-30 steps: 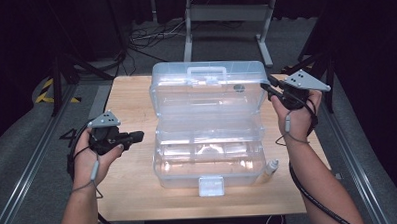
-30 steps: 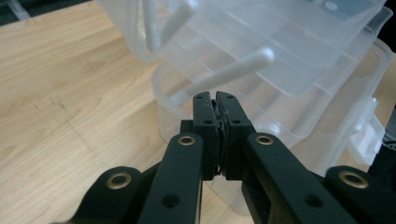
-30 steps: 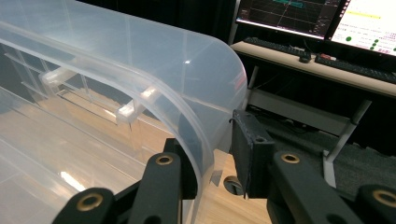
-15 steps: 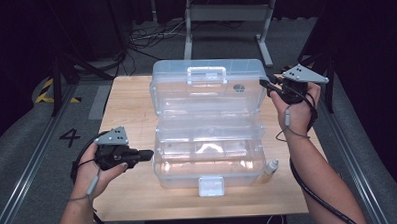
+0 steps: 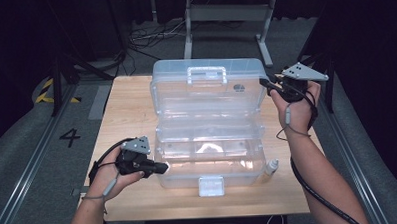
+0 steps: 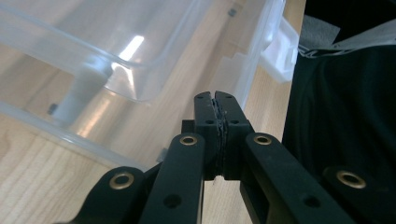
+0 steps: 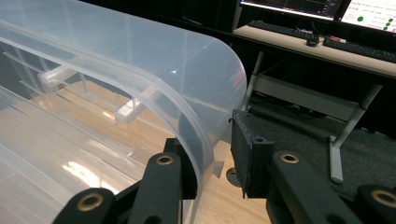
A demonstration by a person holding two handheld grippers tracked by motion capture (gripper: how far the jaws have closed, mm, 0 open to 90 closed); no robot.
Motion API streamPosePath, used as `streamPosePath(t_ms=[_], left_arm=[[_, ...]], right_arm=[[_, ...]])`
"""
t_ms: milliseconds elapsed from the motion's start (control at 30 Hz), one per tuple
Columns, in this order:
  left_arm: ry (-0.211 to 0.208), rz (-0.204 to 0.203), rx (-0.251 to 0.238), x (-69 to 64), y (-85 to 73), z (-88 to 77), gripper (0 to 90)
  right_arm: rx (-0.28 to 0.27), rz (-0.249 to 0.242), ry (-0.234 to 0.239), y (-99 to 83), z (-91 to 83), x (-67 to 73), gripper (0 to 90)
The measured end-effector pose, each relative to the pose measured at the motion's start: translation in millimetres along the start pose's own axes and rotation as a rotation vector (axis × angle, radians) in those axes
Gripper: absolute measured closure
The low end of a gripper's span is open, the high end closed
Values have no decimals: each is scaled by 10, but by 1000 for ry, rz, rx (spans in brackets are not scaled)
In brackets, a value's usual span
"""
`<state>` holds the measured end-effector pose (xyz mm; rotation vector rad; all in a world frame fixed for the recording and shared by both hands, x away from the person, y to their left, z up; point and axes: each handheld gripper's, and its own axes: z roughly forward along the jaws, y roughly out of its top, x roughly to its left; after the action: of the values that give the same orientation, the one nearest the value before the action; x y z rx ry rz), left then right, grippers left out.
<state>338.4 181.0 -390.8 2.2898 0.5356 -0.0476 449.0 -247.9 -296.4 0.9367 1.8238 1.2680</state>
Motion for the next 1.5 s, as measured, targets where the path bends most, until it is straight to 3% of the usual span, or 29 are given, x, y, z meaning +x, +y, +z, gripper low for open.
streamPosePath(t_ms=[333, 733, 1500], left_arm=[[28, 4, 22, 13, -29, 102, 891], [33, -23, -46, 25, -121, 122, 893], [30, -29, -60, 50, -142, 131, 890]], right_arm=[[13, 16, 8, 17, 35, -27, 732], [23, 40, 11, 36, 124, -75, 740], [10, 66, -33, 24, 423, -173, 798]])
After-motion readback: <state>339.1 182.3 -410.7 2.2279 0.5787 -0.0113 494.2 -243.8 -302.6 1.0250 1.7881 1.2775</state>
